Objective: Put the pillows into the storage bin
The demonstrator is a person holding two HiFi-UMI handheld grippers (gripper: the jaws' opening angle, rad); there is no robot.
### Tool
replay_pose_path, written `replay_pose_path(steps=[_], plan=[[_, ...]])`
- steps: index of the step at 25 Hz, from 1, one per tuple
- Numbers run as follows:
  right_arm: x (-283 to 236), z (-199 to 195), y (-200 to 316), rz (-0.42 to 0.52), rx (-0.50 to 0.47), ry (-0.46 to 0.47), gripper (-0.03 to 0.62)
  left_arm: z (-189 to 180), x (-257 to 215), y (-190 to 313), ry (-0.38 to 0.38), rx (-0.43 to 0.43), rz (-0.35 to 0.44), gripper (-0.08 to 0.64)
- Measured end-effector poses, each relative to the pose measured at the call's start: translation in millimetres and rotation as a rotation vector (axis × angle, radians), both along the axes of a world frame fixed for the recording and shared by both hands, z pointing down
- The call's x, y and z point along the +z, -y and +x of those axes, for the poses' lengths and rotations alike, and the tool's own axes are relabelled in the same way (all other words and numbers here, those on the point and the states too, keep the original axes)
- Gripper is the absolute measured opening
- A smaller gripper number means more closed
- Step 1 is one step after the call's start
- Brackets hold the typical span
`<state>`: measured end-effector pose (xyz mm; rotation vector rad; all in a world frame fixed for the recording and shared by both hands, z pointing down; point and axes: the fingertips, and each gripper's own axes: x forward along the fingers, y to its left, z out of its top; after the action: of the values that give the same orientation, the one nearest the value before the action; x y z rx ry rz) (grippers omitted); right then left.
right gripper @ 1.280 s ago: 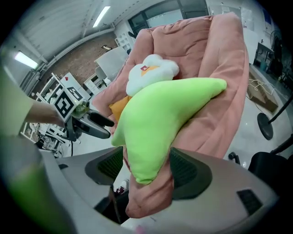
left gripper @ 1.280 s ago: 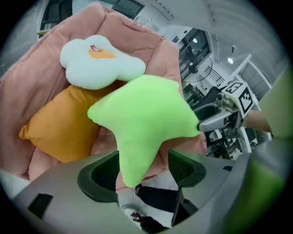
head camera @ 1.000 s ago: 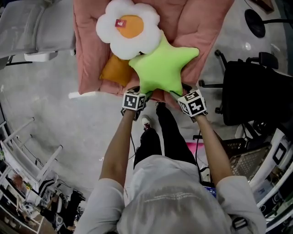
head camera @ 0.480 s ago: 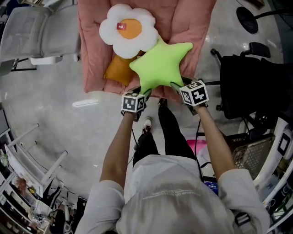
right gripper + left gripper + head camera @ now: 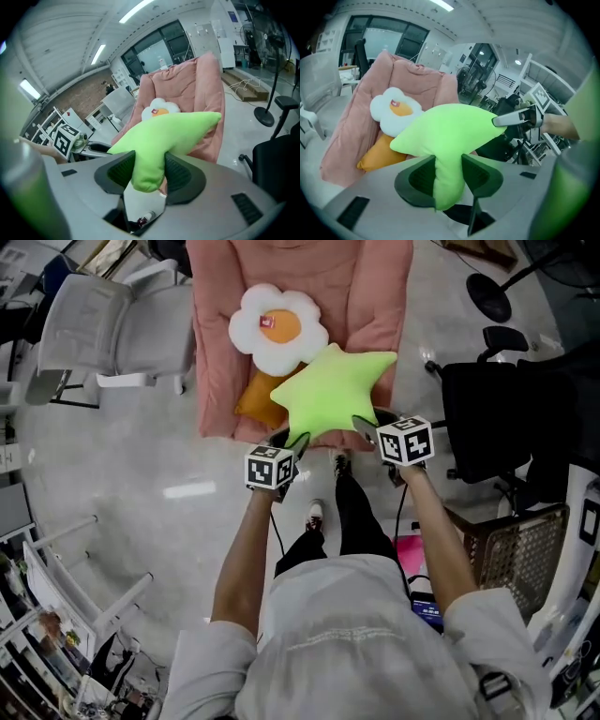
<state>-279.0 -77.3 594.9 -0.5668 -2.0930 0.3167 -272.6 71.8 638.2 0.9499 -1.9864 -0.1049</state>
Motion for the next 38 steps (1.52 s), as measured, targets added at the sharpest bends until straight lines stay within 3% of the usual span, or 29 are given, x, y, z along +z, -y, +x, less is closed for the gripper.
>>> replay_pose_path(steps=[10,15,18,24,29,38], plan=[[-123,55,6,0.031,0.138,0.248,0.201,20,-119,10,0.225,0.147,0.090,0.183],[-158,106,10,0.064,0.255,0.327,0.201,46,-155,22,0.253,0.229,0.153,0.183],[-169,150,29,0.092,0.365,0.355,0.201,70,-167,51,0.274,0.356,0.175,0.183],[-159,270,81,0.114,0.624,0.313,0.202,154,-170,129,0.280,0.650,0.188,0.183],[-138,381,112,0.107,0.845,0.255,0.204,245,-155,184,0.239,0.880,0.194,0.184],[-87,571,116,0.022,1.120,0.158,0.202,421,-109,217,0.109,1.137,0.117,0.185]])
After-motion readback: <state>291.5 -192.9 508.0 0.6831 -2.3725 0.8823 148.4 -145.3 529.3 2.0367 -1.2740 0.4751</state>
